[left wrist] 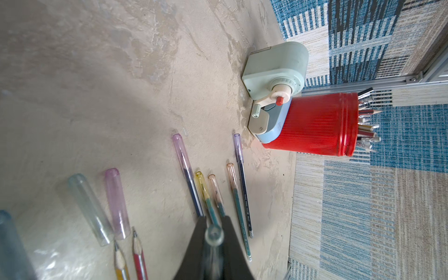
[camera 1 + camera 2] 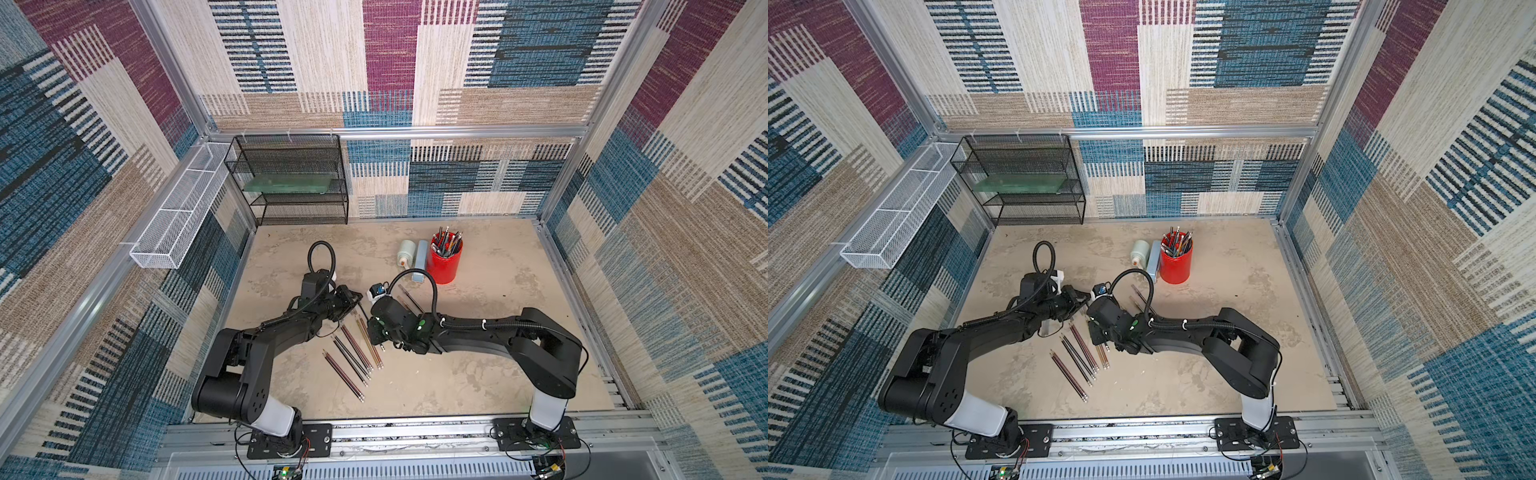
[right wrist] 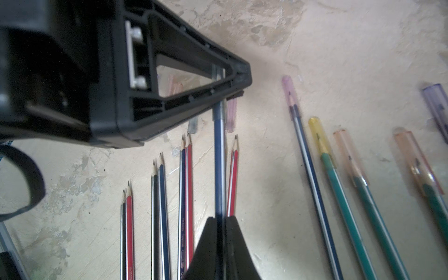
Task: Remove the protective cover of the pencils
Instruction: Remove the protective sleeve from the pencil.
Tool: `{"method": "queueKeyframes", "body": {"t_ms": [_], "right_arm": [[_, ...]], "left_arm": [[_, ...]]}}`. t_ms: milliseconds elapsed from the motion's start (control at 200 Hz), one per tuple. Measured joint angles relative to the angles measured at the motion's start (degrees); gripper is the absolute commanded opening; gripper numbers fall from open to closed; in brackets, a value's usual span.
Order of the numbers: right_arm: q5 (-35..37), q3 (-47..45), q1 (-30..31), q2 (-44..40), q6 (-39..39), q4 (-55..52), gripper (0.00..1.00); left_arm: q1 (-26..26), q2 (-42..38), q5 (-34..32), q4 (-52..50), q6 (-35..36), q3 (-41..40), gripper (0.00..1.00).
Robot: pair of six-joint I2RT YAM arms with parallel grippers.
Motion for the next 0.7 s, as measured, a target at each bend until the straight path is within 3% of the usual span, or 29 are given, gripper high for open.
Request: {"method": "queueKeyframes", "body": {"t_ms": [40, 105, 305, 561, 696], "right_arm": [[0.0, 0.0, 0.0, 0.0, 0.0, 0.0, 0.17], [0.0, 0.0, 0.0, 0.0, 0.0, -0.1, 0.24], [-0.1, 1.7, 0.0, 1.5, -0.2, -0.4, 0.27], [-0.7, 2.6, 0.0, 3.2, -0.2, -0.7, 0.04], [-1.2, 1.5, 0.0, 2.8, -0.2, -0.1, 0.0]], "left_arm": [[0.0, 0.0, 0.0, 0.0, 0.0, 0.0, 0.06], [0.0, 0.0, 0.0, 0.0, 0.0, 0.0, 0.05], [0.0, 0.0, -0.1, -0.2, 0.0, 0.3, 0.04], [0.0, 0.0, -0.2, -1.5, 0.1, 0.7, 0.02], [0.0, 0.0, -0.2, -2.1, 0.2, 0.7, 0.01]]}}
